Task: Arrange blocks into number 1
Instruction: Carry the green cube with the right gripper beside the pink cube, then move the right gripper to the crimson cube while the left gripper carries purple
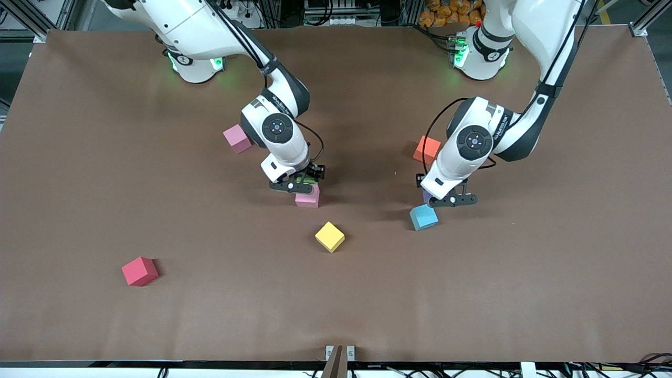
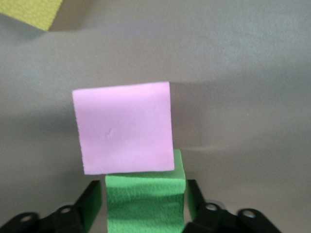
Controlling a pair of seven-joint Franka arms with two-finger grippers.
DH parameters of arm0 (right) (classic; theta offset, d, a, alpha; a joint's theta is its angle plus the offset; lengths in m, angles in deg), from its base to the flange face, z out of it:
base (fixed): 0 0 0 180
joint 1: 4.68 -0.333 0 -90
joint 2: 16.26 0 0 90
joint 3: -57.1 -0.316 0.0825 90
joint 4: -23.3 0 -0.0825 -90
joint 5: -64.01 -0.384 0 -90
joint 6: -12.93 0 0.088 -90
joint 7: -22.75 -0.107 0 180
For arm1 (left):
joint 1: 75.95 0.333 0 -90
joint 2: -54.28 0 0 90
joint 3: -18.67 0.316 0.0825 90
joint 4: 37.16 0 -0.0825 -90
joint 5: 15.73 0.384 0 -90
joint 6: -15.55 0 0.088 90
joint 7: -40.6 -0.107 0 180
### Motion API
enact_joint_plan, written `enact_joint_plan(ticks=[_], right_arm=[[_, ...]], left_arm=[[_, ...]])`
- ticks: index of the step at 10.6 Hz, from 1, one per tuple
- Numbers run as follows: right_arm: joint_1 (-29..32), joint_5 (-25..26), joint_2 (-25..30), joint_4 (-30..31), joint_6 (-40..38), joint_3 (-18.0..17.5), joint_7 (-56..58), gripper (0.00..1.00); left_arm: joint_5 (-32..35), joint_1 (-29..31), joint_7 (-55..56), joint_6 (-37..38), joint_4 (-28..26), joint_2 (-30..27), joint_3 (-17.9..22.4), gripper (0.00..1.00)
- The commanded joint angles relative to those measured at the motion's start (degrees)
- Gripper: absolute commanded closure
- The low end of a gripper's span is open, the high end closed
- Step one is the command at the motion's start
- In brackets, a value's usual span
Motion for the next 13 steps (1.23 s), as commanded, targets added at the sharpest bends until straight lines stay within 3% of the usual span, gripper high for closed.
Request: enact_joint_plan(ticks=[1,4,8,10,13], right_arm=[[2.97,1.33,5.5,-0.35,-6.6,0.27,4.87,0.0],[10.17,1.24,10.97,-0.35,-15.59,-0.43,20.41,0.0],[23.87,1.24,11.15,-1.58,-14.91,-0.52,29.79,0.0],[30.05,1.77,9.49,-2.97,-14.56,-0.35,30.66,0.0],[32.35,6.93,2.21,-13.5,-14.55,1.84,38.11,0.0]], left_arm=[[1.19,-0.17,1.5,0.78,0.46,-0.07,-0.1,1.0],[1.2,-0.08,1.41,0.78,0.46,0.01,-0.1,1.0],[1.2,-0.08,1.41,0.78,0.55,0.01,-0.1,1.0],[1.2,-0.08,1.41,0.78,0.64,0.01,-0.1,1.0],[0.76,-0.95,4.64,0.78,1.78,-0.07,-2.02,1.0]])
